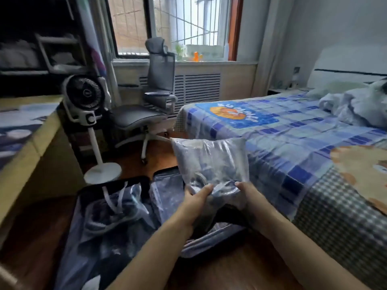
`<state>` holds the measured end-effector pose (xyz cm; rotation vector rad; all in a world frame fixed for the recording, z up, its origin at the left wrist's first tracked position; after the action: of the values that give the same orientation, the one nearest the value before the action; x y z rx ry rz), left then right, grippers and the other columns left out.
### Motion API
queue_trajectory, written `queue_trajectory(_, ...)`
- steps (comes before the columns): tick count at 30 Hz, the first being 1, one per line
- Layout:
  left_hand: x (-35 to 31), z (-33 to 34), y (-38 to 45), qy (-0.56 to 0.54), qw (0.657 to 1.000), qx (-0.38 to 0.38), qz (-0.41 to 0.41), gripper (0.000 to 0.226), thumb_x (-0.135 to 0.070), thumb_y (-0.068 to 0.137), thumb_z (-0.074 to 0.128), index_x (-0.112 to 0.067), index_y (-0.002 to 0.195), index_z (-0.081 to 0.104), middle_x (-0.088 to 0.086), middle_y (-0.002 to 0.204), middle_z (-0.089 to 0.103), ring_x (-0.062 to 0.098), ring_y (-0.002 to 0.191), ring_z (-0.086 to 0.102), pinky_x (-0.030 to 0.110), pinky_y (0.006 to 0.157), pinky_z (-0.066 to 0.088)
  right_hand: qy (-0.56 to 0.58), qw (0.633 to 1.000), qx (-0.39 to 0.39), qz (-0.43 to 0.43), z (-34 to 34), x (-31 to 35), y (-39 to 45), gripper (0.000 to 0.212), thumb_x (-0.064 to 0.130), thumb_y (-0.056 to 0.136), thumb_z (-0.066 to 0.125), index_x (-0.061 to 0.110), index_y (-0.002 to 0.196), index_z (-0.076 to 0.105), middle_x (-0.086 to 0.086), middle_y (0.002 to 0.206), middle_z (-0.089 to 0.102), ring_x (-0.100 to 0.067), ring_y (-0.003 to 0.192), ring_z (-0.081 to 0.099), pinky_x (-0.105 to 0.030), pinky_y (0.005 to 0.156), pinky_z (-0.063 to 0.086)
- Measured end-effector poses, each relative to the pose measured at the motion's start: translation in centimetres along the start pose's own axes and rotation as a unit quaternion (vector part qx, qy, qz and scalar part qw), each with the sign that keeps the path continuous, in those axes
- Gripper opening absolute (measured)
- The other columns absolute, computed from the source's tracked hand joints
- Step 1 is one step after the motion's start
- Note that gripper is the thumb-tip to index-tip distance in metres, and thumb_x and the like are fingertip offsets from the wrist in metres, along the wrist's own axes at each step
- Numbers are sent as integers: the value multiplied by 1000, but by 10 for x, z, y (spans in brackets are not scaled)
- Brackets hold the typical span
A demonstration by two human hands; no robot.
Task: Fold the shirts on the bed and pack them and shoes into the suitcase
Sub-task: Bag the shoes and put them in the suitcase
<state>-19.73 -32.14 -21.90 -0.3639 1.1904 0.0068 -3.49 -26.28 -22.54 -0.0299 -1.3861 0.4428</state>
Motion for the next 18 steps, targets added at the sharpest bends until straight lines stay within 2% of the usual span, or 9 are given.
queue_trajectory(2, -6, -77, 16, -37, 997, -58, -22, 70, -34, 70, 84, -16, 129, 52, 23, 113, 72, 37, 94, 74, 48, 83, 61, -16, 999, 43, 24, 73, -16, 26, 65, 42, 78, 68, 15, 136, 57, -22, 123, 69, -37, 114, 67, -52, 108, 47)
queue_trajectory(5, -5, -181, 51, -76, 989, -110, -69, 68, -33, 70, 85, -16, 131, 59, 23, 112, 73, 38, 99, 73, 55, 91, 58, -58, 995, 72, 38, 163, -37, 77, 36, 28, 93, 59, 15, 127, 59, -23, 111, 72, -35, 97, 73, -42, 80, 60)
queue_trajectory(6, -3, -208, 62, -77, 987, -114, -79, 67, -35, 72, 83, -14, 131, 61, 22, 114, 73, 37, 103, 72, 52, 93, 57, -67, 994, 76, 49, 188, -48, 97, 35, 28, 92, 60, 17, 125, 59, -21, 110, 73, -34, 94, 74, -41, 76, 60)
queue_trajectory(9, 16, -284, 97, -81, 981, -140, -104, 59, -34, 87, 75, -8, 137, 59, 22, 124, 69, 33, 106, 70, 42, 84, 61, -97, 983, 126, 91, 251, -99, 162, 60, 40, 68, 70, 22, 125, 61, -19, 112, 73, -37, 95, 74, -55, 88, 58)
queue_trajectory(11, 47, -327, 109, -82, 972, -182, -126, 98, -44, 76, 86, -13, 154, 34, 18, 142, 58, 30, 109, 70, 42, 81, 61, -108, 978, 142, 108, 274, -141, 200, 55, 36, 63, 70, 21, 115, 66, -19, 111, 72, -37, 94, 74, -59, 88, 58)
queue_trajectory(12, 67, -344, 115, -79, 967, -191, -146, 120, -50, 66, 91, -23, 158, 19, 13, 149, 52, 28, 110, 70, 44, 83, 61, -120, 977, 139, 105, 280, -158, 215, 49, 31, 63, 69, 19, 110, 68, -18, 107, 73, -34, 92, 74, -54, 87, 59)
queue_trajectory(13, 86, -357, 118, -67, 963, -201, -165, 125, -55, 61, 92, -32, 156, 14, 8, 149, 51, 27, 109, 71, 45, 81, 61, -133, 976, 136, 101, 285, -172, 227, 45, 26, 63, 67, 17, 107, 70, -17, 104, 74, -31, 90, 74, -48, 84, 60)
queue_trajectory(16, 144, -386, 132, -41, 954, -213, -205, 92, -58, 71, 84, -35, 145, 34, 4, 133, 64, 22, 97, 74, 35, 65, 58, -167, 973, 134, 89, 283, -220, 267, 45, 18, 64, 66, 17, 108, 72, -12, 100, 76, -27, 88, 74, -40, 76, 60)
queue_trajectory(18, 175, -400, 140, -11, 957, -196, -215, 59, -54, 88, 72, -41, 137, 42, -6, 125, 70, 14, 100, 71, 33, 74, 55, -179, 970, 140, 82, 275, -251, 295, 48, 11, 67, 65, 17, 115, 72, -10, 103, 77, -27, 92, 74, -39, 76, 61)
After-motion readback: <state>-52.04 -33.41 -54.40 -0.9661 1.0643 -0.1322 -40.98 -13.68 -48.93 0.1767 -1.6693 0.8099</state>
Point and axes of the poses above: each hand's wrist, its own y-axis towards the middle knuckle, its own z-axis out of the palm, x = y × z, the point moved 10 cm from there along y, towards the middle knuckle
